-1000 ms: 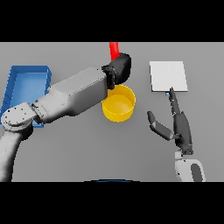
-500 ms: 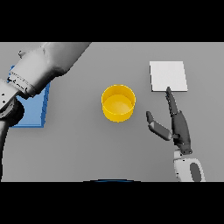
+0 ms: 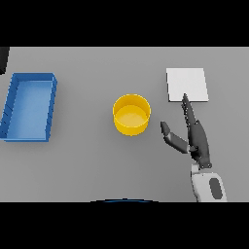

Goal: Pick up the red beaker and tilt it to pour out 1 green nut into yellow bowl. Pick up the yellow bowl and place it on the metallic measuring scale.

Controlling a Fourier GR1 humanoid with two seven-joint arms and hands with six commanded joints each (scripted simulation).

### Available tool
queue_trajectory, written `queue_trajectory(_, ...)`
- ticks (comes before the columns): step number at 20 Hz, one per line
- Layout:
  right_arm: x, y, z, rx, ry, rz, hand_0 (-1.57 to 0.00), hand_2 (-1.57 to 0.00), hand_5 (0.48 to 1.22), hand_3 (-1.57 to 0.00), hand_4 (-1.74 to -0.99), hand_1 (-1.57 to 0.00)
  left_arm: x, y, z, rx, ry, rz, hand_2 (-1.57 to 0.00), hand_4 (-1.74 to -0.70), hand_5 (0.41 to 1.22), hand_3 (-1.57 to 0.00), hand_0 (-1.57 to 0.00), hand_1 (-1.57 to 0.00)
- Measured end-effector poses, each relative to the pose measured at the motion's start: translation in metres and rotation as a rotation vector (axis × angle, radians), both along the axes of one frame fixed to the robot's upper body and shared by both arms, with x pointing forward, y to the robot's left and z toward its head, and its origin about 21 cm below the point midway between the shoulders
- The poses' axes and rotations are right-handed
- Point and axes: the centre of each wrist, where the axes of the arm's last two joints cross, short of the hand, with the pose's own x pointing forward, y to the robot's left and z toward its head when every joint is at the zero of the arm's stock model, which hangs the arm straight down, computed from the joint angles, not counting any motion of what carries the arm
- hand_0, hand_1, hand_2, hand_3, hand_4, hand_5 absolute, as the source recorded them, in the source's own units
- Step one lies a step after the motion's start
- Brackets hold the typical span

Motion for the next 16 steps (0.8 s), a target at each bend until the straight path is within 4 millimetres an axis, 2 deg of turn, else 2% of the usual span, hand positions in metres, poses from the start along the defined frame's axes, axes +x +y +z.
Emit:
queue_trajectory(4,-0.002,-0.003,-0.002,-0.015,-0.001,0.020,0.00,0.00,0.657,0.00,-1.141,0.00,-0.006,0.065,-0.050,-0.253,0.019,0.229,-1.57,-1.74,1.221,-1.54,-1.57,-1.57)
queue_trajectory(6,0.002,-0.004,0.002,-0.012,0.002,0.034,0.00,0.00,0.666,0.00,-1.157,0.00,-0.010,0.084,-0.070,-0.368,0.029,0.348,-1.57,-1.74,1.221,-1.55,-1.57,-1.57)
queue_trajectory(9,0.006,-0.005,0.003,-0.034,-0.012,0.030,0.00,0.00,0.687,0.00,-1.181,0.00,-0.015,0.097,-0.094,-0.529,0.032,0.421,-1.57,-1.74,1.221,-1.49,-1.57,-1.57)
queue_trajectory(13,-0.001,-0.006,-0.002,-0.055,-0.012,0.039,0.00,0.00,0.703,0.00,-1.194,0.00,-0.024,0.115,-0.136,-0.666,0.077,0.526,-1.57,-1.74,1.221,-1.37,-1.57,-1.57)
queue_trajectory(16,0.003,-0.003,0.000,-0.051,-0.013,0.041,0.00,0.00,0.708,0.00,-1.207,0.00,-0.032,0.121,-0.166,-0.746,0.087,0.545,-1.57,-1.74,1.221,-1.38,-1.57,-1.57)
